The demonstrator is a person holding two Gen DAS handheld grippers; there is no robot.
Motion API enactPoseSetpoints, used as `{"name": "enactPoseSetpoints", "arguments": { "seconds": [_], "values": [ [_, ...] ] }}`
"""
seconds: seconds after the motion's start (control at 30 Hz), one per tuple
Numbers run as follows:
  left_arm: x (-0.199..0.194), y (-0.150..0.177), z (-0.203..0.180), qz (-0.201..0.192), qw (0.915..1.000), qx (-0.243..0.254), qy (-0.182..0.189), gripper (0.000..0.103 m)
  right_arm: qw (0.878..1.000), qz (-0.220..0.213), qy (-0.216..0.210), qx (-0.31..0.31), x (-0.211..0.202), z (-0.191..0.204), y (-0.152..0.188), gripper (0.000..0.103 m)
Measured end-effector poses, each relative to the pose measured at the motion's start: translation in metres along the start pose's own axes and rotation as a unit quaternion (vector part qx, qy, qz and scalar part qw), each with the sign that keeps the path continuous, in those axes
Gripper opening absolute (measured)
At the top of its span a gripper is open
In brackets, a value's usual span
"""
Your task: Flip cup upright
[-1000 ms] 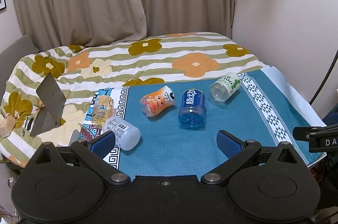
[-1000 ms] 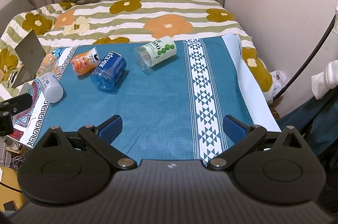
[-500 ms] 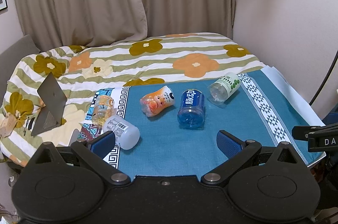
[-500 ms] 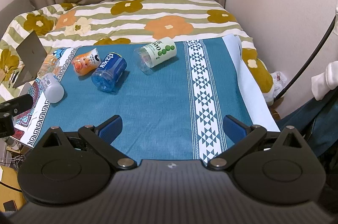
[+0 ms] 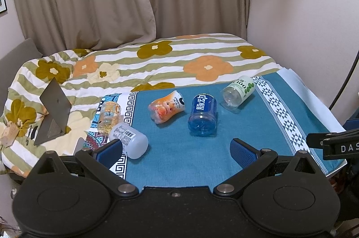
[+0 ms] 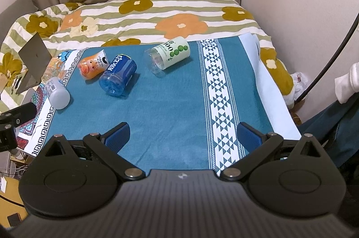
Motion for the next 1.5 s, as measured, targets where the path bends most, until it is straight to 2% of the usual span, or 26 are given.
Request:
{"name": "enactPoseSetpoints", "arguments": {
  "seconds": [0.67,0.83,0.97,1.27,1.5],
  "values": [
    [0.002,0.000,0.000,0.007,0.9998,-0.013,-0.016,0.103,1.000,0.002,-0.003,-0.007,0.008,-0.007,-0.002,0.103],
    [0.000,-0.006,0.002,0.007,0.9991,-0.024,-0.034,0.103,1.000,0.001,-0.015,-0.015,0.008,-0.008,-0.005,0.103],
    [0.000,-0.018,0.009,0.005,0.9975,-0.040,-0.058,0.103,0.999,0.005,-0.042,-0.032,0.011,-0.007,-0.015,0.103],
    [0.021,-0.049,0.049,-0.001,0.9899,-0.065,-0.126,0.103,0.991,-0.027,-0.093,-0.098,0.027,0.005,-0.053,0.103],
    [0.067,-0.076,0.102,0.031,0.9871,-0.083,-0.133,0.103,0.986,-0.036,-0.117,-0.114,0.055,0.039,-0.087,0.103]
  ]
}}
Point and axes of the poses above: each gripper's, at about its wrist camera, not at the fingertips, and x roughly the way its jaws point, z to its left, y to its underside, the point moved 7 cm from there along x, roughly the way its jaws point, and after that the axes turned 14 degrees about -x, right-handed, at the moved point
